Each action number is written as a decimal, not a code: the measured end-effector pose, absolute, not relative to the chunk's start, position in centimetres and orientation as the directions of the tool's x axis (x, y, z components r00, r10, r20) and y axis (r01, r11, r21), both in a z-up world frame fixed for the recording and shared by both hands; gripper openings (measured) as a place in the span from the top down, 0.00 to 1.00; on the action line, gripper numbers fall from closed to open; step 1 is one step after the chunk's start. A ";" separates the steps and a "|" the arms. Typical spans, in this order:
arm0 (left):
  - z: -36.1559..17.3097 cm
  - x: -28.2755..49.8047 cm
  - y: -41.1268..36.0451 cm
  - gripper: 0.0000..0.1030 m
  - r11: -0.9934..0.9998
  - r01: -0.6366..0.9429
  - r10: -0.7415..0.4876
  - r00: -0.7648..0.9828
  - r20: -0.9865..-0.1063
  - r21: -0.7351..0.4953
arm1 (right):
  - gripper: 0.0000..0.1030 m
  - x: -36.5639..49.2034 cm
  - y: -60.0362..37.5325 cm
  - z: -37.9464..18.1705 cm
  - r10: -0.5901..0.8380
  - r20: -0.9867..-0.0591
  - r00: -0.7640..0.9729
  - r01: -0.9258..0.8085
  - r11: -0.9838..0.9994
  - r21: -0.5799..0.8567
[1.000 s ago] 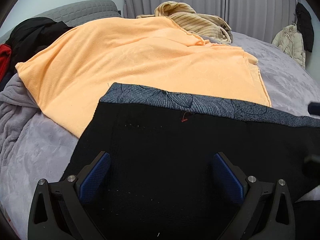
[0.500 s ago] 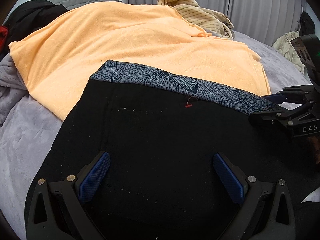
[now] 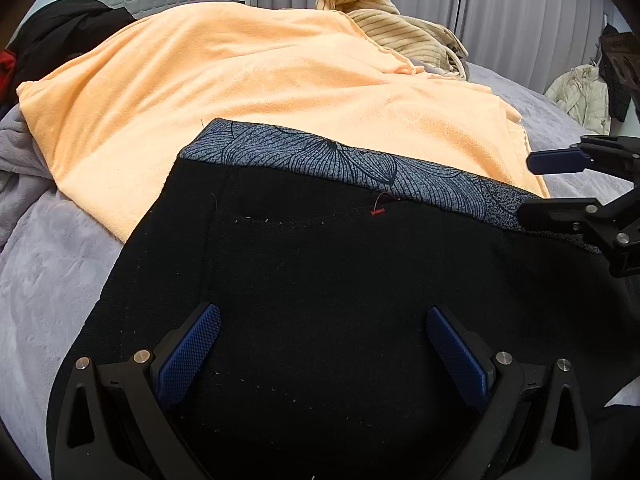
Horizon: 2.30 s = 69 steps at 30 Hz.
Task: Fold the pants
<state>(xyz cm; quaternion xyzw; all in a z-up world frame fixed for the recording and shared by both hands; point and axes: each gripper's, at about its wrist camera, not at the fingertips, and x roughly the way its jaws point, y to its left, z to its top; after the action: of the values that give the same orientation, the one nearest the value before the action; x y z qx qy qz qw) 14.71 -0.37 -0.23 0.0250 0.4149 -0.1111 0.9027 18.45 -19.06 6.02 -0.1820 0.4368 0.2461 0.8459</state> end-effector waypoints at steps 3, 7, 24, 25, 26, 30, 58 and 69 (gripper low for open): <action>-0.2 14.7 -0.3 0.00 0.974 0.222 -0.182 0.630 -0.755 -0.049 | 0.27 19.6 -17.2 4.3 0.292 -0.868 0.402 -0.634 0.772 -0.034; -0.4 14.8 -0.3 0.00 0.973 0.223 -0.183 0.624 -0.760 -0.051 | 0.41 20.7 -16.9 2.6 0.328 -0.887 0.324 -0.637 0.769 0.051; 6.0 18.3 2.4 0.00 0.957 0.105 -0.282 0.557 -0.781 -0.270 | 0.93 11.4 -13.5 7.5 0.174 -0.790 0.588 -0.564 0.789 -0.246; 5.8 18.5 2.2 0.00 0.963 0.101 -0.262 0.555 -0.790 -0.248 | 0.89 12.1 -14.2 7.6 0.194 -0.800 0.567 -0.559 0.804 -0.202; 5.3 18.6 1.9 0.00 0.965 0.103 -0.259 0.546 -0.797 -0.243 | 0.69 12.8 -15.2 7.7 0.210 -0.805 0.555 -0.548 0.820 -0.165; 3.7 17.8 1.7 0.00 0.960 0.112 -0.274 0.541 -0.795 -0.255 | 0.17 15.3 -16.6 7.1 0.230 -0.810 0.540 -0.558 0.818 -0.140; 3.4 18.3 -1.0 0.84 0.957 -0.029 -0.256 0.382 -0.888 -0.289 | 0.92 6.1 -13.5 7.4 0.190 -0.725 0.662 -0.546 0.785 -0.293; 5.1 15.8 -0.7 0.84 0.965 0.014 -0.245 0.407 -0.880 -0.262 | 0.20 10.2 -23.4 6.2 0.072 -0.844 0.532 -0.439 0.876 -0.202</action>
<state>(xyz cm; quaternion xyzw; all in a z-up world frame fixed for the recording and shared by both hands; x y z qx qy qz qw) 15.78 -0.73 5.11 -0.1074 0.5387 -0.0777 0.8320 10.19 -23.44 6.24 -0.1994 0.4600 0.1496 0.8522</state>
